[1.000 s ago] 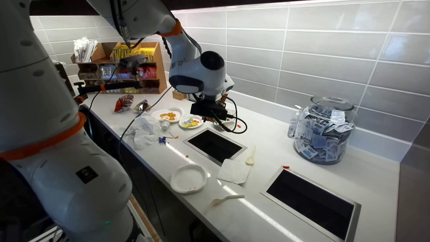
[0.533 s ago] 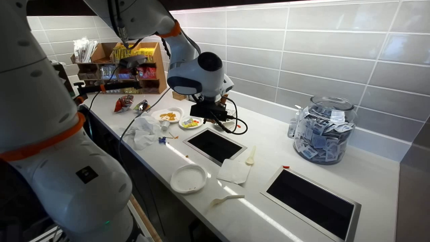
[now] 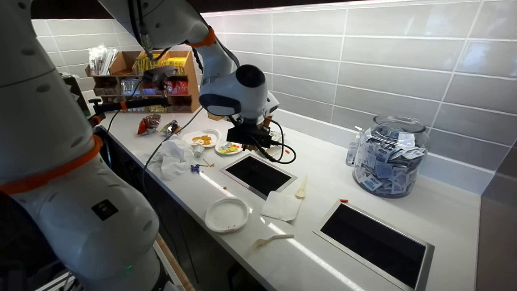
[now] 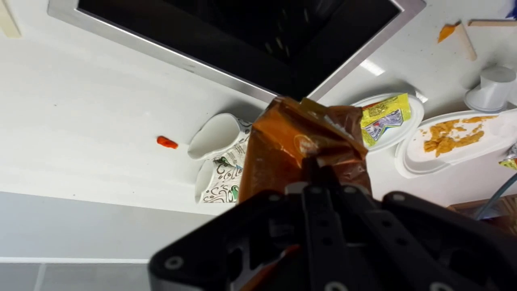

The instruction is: Pour the contents from the orange packet into the left bin

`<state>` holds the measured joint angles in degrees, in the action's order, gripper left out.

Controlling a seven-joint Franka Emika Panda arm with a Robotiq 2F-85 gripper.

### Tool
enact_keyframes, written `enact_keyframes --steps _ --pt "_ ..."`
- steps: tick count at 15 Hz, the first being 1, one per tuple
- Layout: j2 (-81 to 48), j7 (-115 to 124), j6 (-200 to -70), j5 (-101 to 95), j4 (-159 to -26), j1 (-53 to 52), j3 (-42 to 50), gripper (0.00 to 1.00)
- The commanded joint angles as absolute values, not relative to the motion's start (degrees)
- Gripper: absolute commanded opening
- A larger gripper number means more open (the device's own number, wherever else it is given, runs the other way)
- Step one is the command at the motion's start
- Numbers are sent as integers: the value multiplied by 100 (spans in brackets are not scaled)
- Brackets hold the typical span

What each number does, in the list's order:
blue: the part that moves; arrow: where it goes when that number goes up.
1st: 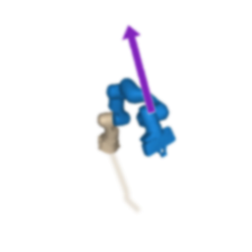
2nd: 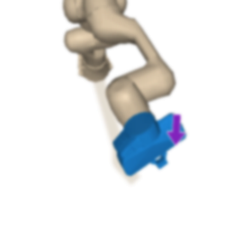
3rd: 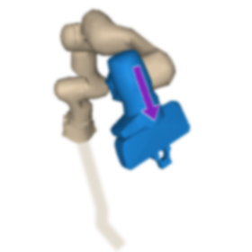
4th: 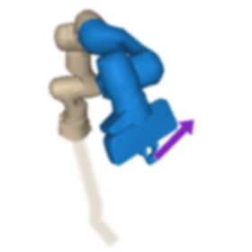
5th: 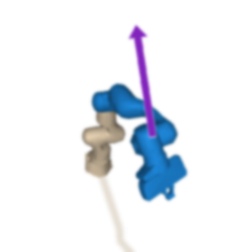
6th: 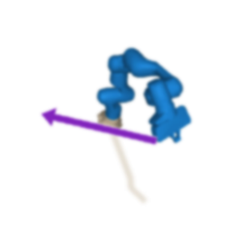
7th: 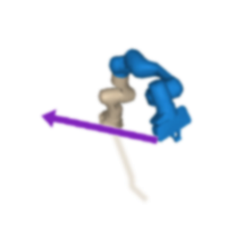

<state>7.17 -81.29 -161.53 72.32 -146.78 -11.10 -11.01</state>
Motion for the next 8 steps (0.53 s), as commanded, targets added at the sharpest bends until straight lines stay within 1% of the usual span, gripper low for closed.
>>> enact_keyframes --steps 1,2,3,4,5,6,7,8 --pt "1012 -8674 -15698 7731 -14745 -1166 -1006 0" --pt "733 -7747 -16622 7010 -14878 -1100 -1227 0" --pt "972 -8454 -15890 7514 -14798 -1142 -1066 0" --pt "1001 -8525 -15883 7684 -14783 -1156 -1051 0" --pt "732 -7634 -16668 6863 -14933 -1079 -1265 0" --pt "1023 -8525 -15843 7600 -14792 -1151 -1057 0" --pt "671 -7484 -16986 6771 -14946 -1077 -1326 0" --pt "899 -8168 -16232 7266 -14852 -1123 -1149 0"
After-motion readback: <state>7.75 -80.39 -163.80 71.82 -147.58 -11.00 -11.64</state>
